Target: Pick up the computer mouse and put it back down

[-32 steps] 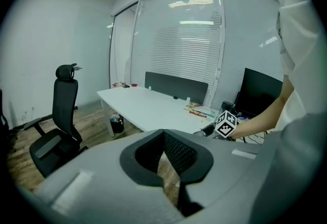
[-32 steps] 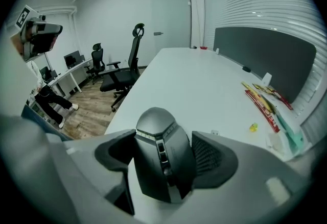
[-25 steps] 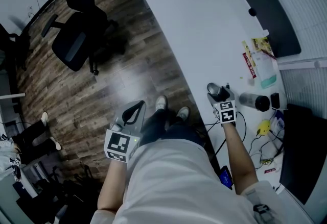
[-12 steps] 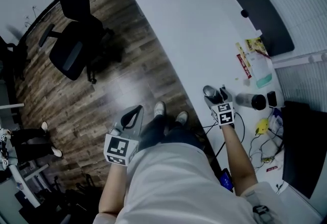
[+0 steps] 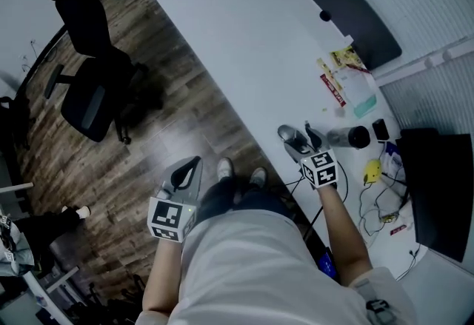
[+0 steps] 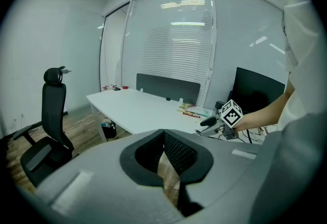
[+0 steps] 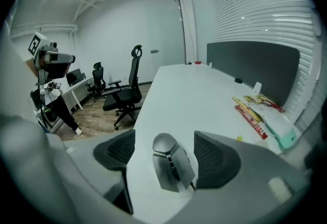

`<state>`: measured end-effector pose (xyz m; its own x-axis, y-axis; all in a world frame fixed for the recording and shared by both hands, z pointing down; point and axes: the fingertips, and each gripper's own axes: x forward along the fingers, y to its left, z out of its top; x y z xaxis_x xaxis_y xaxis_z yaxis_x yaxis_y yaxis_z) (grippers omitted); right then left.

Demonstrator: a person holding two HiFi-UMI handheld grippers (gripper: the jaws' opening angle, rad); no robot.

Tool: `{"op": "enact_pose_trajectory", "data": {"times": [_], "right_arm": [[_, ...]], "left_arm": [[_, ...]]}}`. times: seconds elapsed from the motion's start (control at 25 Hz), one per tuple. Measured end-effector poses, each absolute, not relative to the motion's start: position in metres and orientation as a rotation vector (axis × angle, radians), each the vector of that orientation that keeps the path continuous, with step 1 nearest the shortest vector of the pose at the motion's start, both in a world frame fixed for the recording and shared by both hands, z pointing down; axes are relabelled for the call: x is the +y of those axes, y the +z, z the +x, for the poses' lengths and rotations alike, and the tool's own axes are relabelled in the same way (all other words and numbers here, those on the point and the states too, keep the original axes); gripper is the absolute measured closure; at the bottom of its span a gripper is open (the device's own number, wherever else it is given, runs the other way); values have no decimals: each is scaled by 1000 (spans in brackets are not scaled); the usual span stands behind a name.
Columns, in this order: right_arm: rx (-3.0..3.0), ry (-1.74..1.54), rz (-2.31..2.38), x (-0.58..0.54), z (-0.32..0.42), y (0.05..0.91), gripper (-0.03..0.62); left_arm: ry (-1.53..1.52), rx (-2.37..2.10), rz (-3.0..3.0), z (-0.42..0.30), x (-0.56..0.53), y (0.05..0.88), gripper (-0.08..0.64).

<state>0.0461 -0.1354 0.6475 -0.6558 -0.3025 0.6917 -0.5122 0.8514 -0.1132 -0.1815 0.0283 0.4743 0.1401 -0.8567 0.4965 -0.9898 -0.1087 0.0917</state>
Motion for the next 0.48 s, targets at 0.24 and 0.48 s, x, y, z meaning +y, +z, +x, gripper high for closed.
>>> {"op": "enact_pose_trajectory", "data": {"times": [0.24, 0.48], "right_arm": [[-2426, 424, 669, -133, 50, 591, 245], [-2494, 416, 813, -130, 72, 538, 343]], "left_arm": [[442, -1683, 2140, -158, -3, 469, 551], [423, -1565, 2282, -125, -40, 463, 551]]}}
